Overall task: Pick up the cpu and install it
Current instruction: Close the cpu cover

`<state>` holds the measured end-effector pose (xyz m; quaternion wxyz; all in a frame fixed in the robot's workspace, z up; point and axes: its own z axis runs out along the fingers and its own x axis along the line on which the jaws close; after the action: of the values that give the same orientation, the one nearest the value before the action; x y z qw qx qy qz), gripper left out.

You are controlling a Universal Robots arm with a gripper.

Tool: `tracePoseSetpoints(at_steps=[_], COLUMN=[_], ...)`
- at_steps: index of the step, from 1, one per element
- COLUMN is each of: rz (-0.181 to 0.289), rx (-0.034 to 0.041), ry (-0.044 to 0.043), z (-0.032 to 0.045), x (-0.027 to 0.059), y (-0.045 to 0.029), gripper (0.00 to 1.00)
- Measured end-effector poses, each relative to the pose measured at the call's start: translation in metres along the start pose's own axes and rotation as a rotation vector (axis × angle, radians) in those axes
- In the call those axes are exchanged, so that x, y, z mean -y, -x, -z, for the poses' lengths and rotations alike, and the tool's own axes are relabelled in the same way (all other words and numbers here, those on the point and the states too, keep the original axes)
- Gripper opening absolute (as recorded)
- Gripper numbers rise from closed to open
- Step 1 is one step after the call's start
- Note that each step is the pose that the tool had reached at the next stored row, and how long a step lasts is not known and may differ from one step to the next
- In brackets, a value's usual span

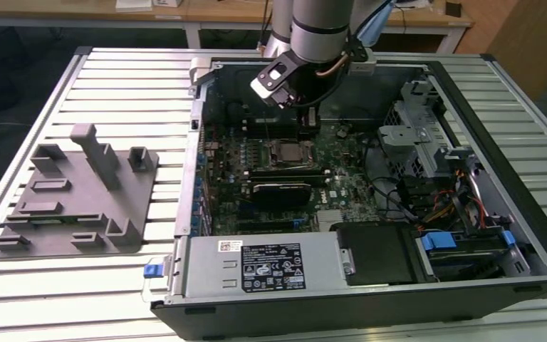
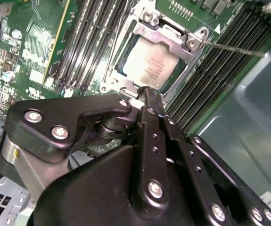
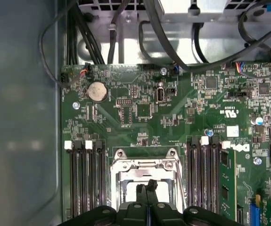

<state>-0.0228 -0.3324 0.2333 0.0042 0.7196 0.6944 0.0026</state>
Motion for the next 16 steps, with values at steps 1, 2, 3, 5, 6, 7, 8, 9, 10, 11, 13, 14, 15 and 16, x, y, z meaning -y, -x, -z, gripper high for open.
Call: tracePoseSetpoints(at_steps=[1,2,3,5,6,7,8,9,10,11,13,14,15,16], rz=[0.0,0.0,0.0,0.0,0.0,0.0,0.0,0.0,0.0,0.0,0.0,0.0,0.0,0.0], rx=[-0.0001,0.0,0.0,-0.0001,-0.0001,-0.0001,-0.0001,-0.0001,0.0,-0.0001,0.0,0.0,0.0,0.0], ry=[0.0001,0.0,0.0,0.0,0.0,0.0,0.0,0.0,0.0,0.0,0.0,0.0,0.0,0.0], z=[-0.0004,-0.0006,-0.0008,-0.0012,-0.0013,-0.0014,-0.0015,-0.0016,-0.0017,-0.0018,-0.0019,-0.002,-0.0021,-0.0022], x=[0.0011,0.002,0.0029,0.0044,0.0052,0.006,0.0067,0.0073,0.0079,0.0084,0.0091,0.0092,0.0093,0.0094], y=[0.0004,0.0009,0.0014,0.0027,0.0034,0.0041,0.0048,0.0056,0.0065,0.0073,0.0086,0.0091,0.0097,0.0104], gripper=[0.11,0.11,0.11,0.11,0.11,0.11,0.11,0.11,0.11,0.11,0.11,0.11,0.11,0.11])
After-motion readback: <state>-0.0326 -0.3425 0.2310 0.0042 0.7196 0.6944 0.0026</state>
